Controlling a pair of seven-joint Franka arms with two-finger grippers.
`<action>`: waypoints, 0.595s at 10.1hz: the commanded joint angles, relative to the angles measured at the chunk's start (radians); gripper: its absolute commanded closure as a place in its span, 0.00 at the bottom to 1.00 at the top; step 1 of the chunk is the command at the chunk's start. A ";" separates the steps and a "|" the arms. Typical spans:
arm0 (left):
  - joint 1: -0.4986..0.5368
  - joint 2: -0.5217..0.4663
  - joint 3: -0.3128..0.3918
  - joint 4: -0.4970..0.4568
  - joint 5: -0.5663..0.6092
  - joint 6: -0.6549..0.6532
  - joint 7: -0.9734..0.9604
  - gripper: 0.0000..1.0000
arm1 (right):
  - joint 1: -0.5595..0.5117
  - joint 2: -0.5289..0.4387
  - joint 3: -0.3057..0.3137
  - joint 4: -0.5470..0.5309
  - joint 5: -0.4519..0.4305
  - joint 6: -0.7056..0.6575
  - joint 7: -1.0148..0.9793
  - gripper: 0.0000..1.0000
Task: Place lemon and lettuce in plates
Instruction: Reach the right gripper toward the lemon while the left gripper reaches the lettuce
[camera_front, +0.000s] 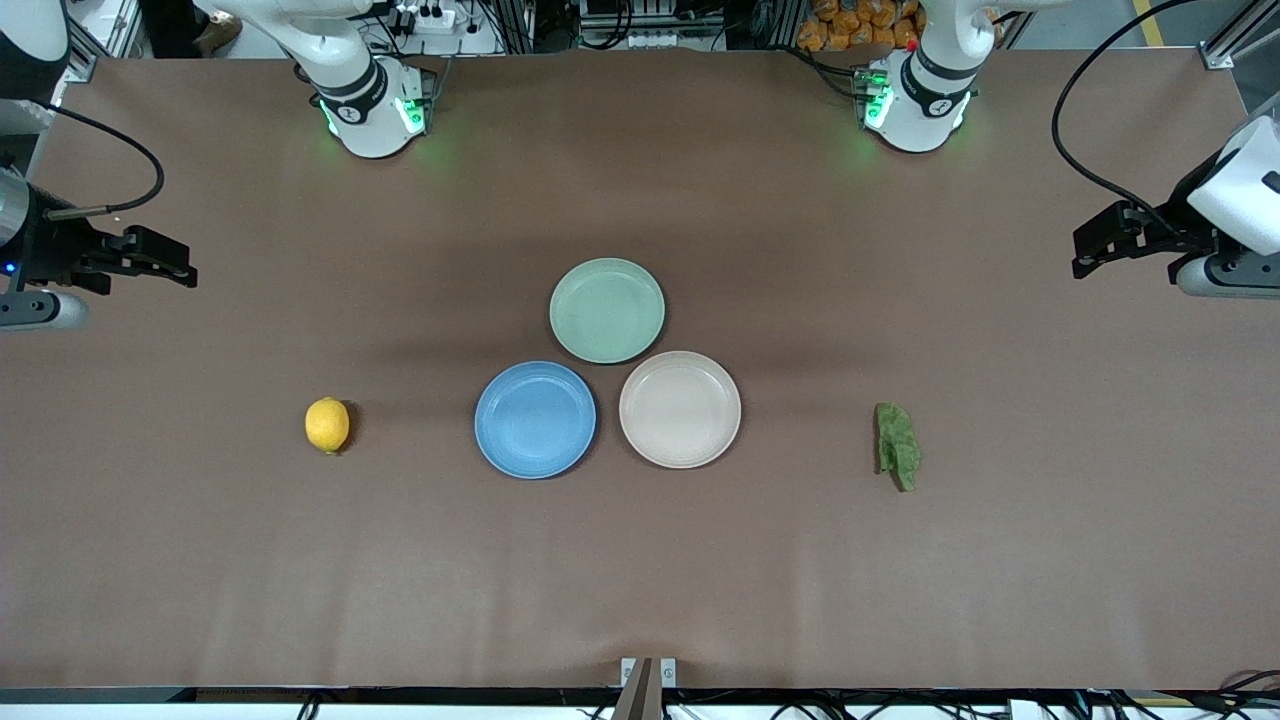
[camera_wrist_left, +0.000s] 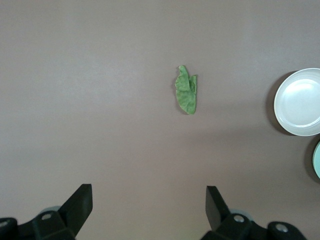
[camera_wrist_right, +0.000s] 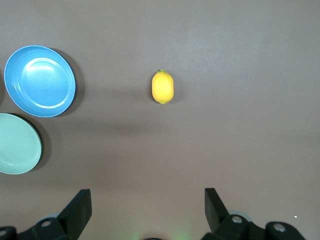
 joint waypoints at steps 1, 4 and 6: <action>-0.005 0.004 -0.004 0.018 0.029 -0.017 -0.013 0.00 | -0.017 -0.014 0.010 -0.012 0.018 -0.002 -0.019 0.00; -0.003 0.070 -0.005 0.018 0.020 -0.005 -0.021 0.00 | -0.020 -0.014 0.009 -0.012 0.022 -0.002 -0.022 0.00; -0.015 0.125 -0.008 -0.005 0.027 0.069 -0.027 0.00 | -0.023 -0.013 0.009 -0.012 0.022 0.005 -0.023 0.00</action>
